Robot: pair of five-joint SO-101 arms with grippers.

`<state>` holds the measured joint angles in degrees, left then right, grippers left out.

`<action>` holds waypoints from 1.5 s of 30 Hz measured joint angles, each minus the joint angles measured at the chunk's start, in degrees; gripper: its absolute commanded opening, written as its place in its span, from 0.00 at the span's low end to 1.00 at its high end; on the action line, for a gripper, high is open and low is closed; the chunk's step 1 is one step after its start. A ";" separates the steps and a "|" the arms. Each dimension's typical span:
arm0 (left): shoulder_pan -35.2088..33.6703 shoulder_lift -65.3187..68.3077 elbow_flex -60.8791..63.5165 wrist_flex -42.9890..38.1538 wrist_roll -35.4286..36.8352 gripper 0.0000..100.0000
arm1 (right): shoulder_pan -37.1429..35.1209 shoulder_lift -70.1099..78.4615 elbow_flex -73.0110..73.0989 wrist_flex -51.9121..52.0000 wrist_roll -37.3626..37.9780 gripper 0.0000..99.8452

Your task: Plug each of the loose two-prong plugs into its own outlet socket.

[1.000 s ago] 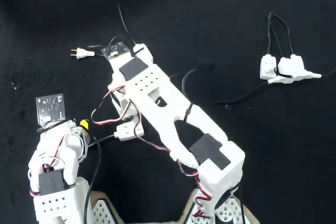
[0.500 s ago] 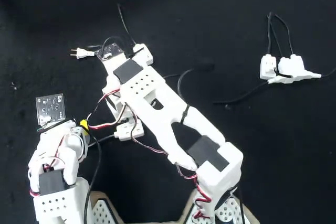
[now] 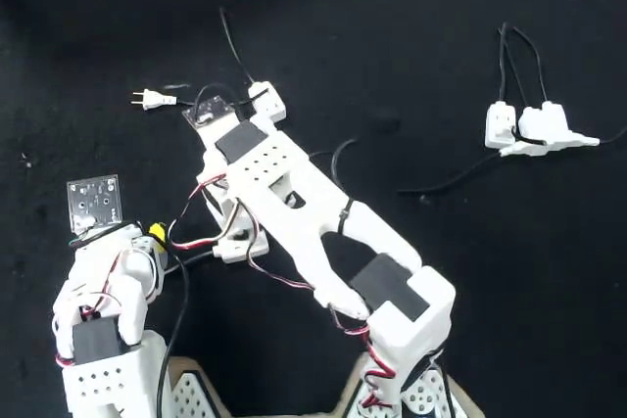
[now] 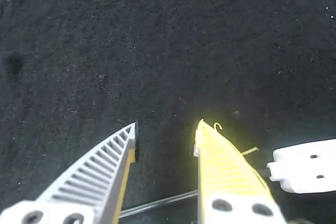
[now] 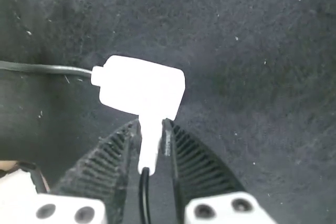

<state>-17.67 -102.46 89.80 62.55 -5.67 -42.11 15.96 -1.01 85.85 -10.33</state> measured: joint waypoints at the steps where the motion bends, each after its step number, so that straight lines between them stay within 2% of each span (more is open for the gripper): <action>1: 0.00 0.00 0.00 0.00 0.00 0.19 | 0.00 0.00 0.00 -0.18 0.00 0.01; 25: 0.00 0.00 0.00 0.00 0.00 0.19 | 0.00 0.00 0.00 -0.35 0.00 0.01; 32: 0.00 0.00 0.00 0.00 0.00 0.19 | 3.60 0.00 0.00 -0.26 0.00 0.01; 45: 0.00 0.00 0.00 0.00 0.00 0.19 | 3.87 -0.26 2.37 -0.88 -1.05 0.01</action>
<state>-17.67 -102.46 89.80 62.55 -5.67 -38.24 15.69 1.36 84.97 -11.38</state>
